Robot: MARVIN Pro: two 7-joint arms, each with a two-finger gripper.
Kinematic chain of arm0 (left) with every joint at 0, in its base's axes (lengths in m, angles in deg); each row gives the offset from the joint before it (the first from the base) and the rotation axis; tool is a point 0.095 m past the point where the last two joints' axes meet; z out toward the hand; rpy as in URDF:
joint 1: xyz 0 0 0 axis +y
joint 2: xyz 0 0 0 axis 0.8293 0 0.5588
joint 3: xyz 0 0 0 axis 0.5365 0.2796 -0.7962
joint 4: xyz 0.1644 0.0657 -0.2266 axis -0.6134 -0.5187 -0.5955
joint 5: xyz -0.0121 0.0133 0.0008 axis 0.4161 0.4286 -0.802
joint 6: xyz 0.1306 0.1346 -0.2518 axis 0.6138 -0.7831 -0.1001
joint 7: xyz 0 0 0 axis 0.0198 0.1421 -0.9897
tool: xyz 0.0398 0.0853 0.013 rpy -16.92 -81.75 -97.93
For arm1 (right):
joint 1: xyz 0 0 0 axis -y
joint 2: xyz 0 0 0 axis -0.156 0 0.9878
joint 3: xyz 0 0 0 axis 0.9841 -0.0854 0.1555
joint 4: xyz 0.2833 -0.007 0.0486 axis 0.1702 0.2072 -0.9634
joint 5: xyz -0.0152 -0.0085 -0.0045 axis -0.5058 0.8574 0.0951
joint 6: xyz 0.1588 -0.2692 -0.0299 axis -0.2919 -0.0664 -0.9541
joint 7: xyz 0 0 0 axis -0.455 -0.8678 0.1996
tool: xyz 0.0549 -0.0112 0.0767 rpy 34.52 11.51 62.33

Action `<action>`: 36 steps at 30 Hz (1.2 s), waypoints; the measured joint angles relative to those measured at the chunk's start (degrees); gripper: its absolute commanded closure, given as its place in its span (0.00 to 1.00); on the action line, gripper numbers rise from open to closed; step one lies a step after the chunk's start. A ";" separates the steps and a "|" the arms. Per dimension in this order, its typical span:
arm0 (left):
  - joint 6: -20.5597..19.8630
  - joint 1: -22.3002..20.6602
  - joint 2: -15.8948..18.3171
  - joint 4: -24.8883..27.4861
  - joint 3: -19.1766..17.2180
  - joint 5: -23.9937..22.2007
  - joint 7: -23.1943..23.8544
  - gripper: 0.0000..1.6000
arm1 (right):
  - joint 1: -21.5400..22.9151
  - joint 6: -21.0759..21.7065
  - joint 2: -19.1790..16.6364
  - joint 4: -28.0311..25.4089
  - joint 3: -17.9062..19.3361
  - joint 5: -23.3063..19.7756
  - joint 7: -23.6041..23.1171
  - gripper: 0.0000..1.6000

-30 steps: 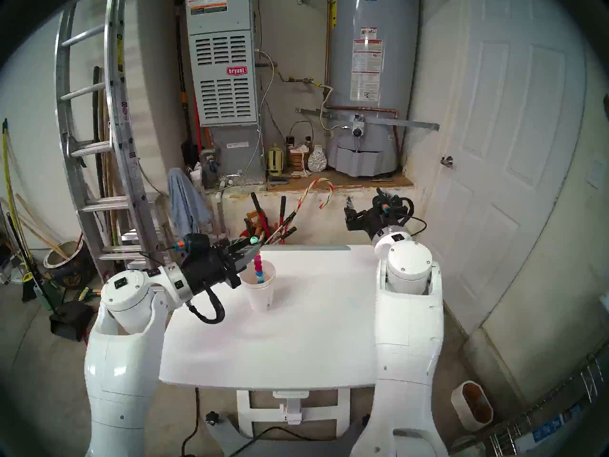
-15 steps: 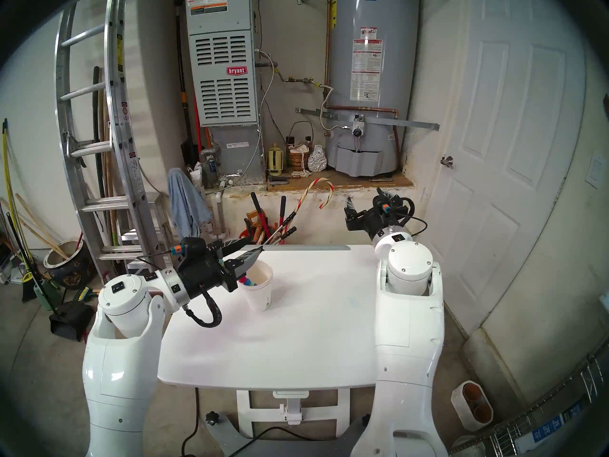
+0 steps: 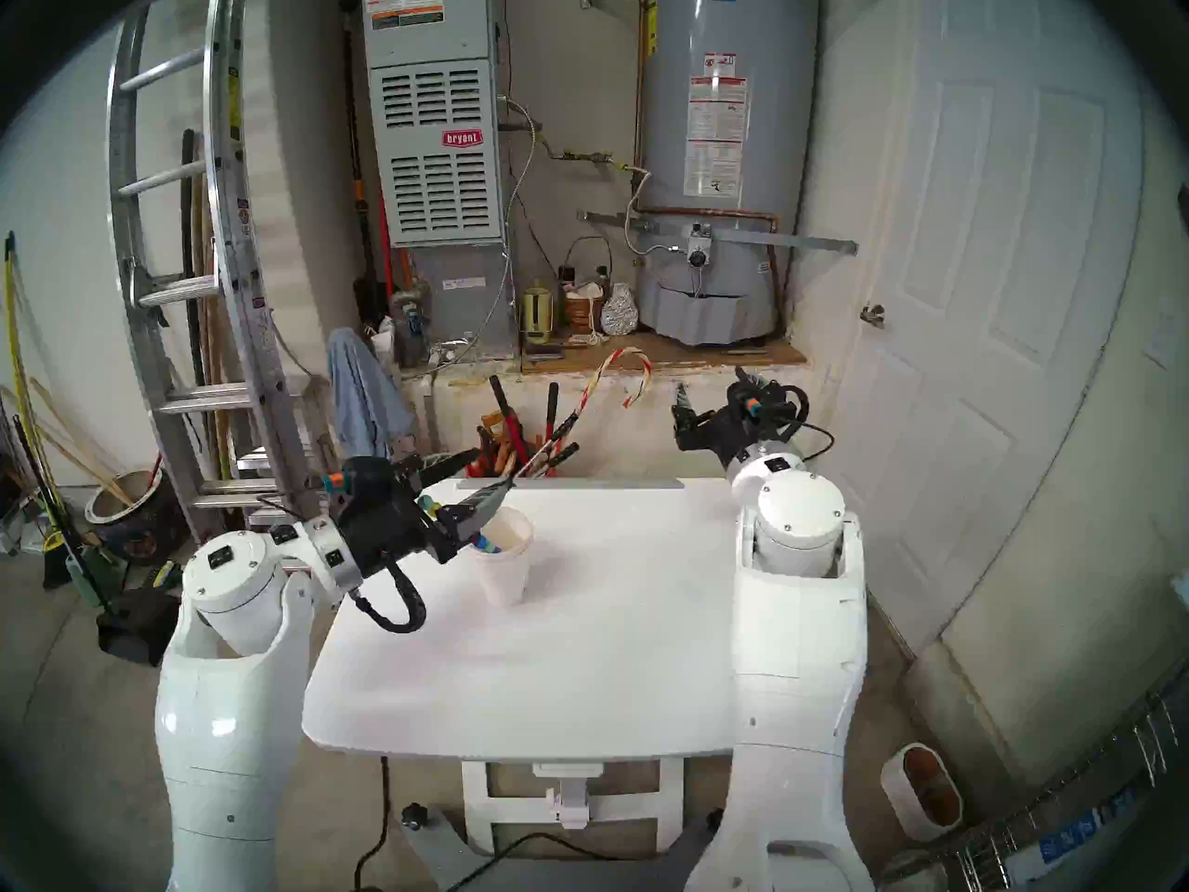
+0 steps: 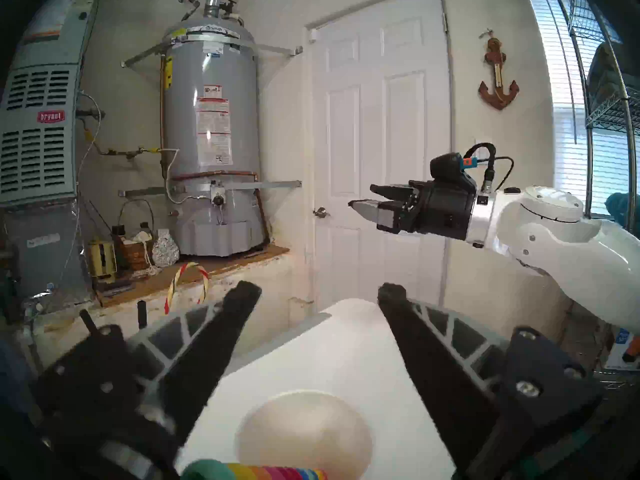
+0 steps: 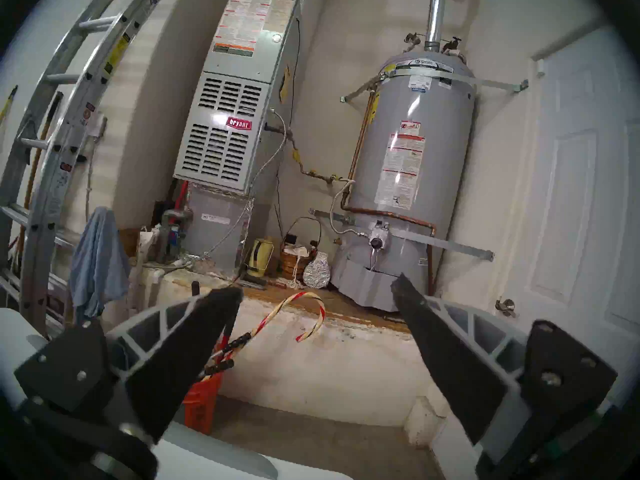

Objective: Switch the marker to another color

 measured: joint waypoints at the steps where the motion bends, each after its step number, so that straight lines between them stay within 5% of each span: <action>1: 0.07 -0.10 -0.08 0.13 -0.43 -0.15 -0.10 0.06 | 0.00 -0.01 0.00 0.00 0.00 -0.02 0.00 0.00; 16: 1.64 -4.67 -2.22 1.48 -6.73 -1.33 -7.02 0.00 | 0.80 2.33 0.44 -0.73 -0.49 -0.24 1.31 0.00; 36: 0.59 -14.63 -8.54 -5.89 -2.95 14.91 -27.57 0.00 | 4.38 15.74 2.70 -1.61 -3.34 -1.00 10.63 0.00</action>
